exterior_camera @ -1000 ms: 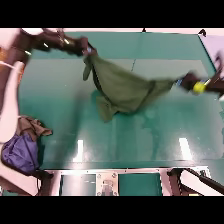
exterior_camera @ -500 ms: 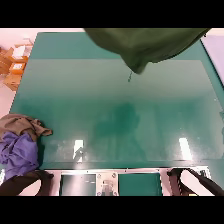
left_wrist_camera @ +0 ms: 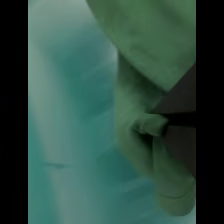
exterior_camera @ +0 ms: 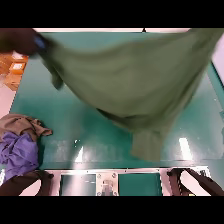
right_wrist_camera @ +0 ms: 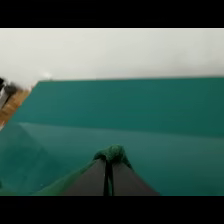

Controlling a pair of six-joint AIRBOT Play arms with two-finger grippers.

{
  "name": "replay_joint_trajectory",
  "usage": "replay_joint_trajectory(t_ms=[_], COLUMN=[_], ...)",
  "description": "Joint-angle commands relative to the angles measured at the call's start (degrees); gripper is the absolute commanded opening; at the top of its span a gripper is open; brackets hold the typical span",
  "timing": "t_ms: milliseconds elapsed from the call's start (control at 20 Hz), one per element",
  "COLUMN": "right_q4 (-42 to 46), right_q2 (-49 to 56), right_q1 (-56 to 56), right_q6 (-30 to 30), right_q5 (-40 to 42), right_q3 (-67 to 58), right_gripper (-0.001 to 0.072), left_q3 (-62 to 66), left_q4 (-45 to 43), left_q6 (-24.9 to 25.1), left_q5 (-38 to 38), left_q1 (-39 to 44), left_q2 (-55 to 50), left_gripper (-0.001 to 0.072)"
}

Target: Fold the shirts.

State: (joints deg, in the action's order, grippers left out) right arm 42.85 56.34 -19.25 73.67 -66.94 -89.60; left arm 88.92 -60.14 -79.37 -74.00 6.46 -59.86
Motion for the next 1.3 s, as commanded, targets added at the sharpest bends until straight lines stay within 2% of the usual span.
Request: replay_joint_trajectory(t_ms=[0,100,150,200,250,300,450,550,650,700,800,1050,1150,1200,1250], right_q4=[0.28,0.24,0.07,0.22,0.09,0.09,0.96,2.97,6.29,8.17,10.47,8.02,3.56,1.20,-1.07], right_q2=[5.49,12.57,16.28,20.31,23.12,24.70,23.78,21.11,17.44,15.32,13.31,16.79,19.19,20.50,21.94], right_q1=[6.23,7.39,7.34,6.95,5.97,4.24,-3.98,-9.77,-14.36,-15.82,-17.31,-14.36,-10.78,-8.85,-6.91], right_q6=[-2.34,-2.34,-2.34,-2.34,-2.29,-2.19,-2.14,-2.10,-1.73,-1.20,-0.28,-1.53,-3.41,-4.52,-5.97], right_q5=[10.40,16.06,17.40,17.64,17.18,15.67,6.95,0.22,-4.13,-4.07,-1.53,3.76,5.79,6.40,6.80], right_q3=[20.31,27.47,29.24,29.64,29.31,28.39,23.96,24.24,29.59,34.36,43.52,56.72,57.24,56.83,56.06], right_gripper=[0.0018,0.0020,0.0022,0.0096,0.0259,0.0325,0.0337,0.0336,0.0336,0.0343,0.0438,0.0437,0.0430,0.0391,0.0316], left_q3=[-19.26,-24.81,-25.46,-25.16,-24.28,-22.23,-14.80,-11.32,-11.21,-11.85,-14.21,-16.37,-16.37,-16.37,-16.37], left_q4=[7.43,10.25,10.23,9.49,8.04,4.42,-5.20,-4.70,-2.71,-2.40,-2.38,-0.74,0.55,0.94,1.44], left_q6=[4.59,7.61,9.09,9.09,9.22,9.20,6.12,5.62,5.33,5.57,6.27,7.89,7.91,7.91,7.91], left_q5=[9.40,12.39,11.50,9.99,7.93,5.29,-0.26,-3.43,-5.20,-6.64,-8.33,-8.72,-8.63,-8.50,-8.52], left_q1=[0.04,0.04,0.04,0.02,0.02,-0.02,-3.85,-9.14,-14.34,-16.44,-19.39,-21.55,-21.55,-21.55,-21.55], left_q2=[-6.14,-13.73,-18.10,-21.73,-24.46,-26.49,-27.23,-26.18,-25.44,-25.44,-25.46,-25.51,-25.51,-25.51,-25.51], left_gripper=[0.0025,0.0028,0.0271,0.0566,0.0629,0.0629,0.0629,0.0628,0.0628,0.0628,0.0628,0.0628,0.0628,0.0628,0.0628])
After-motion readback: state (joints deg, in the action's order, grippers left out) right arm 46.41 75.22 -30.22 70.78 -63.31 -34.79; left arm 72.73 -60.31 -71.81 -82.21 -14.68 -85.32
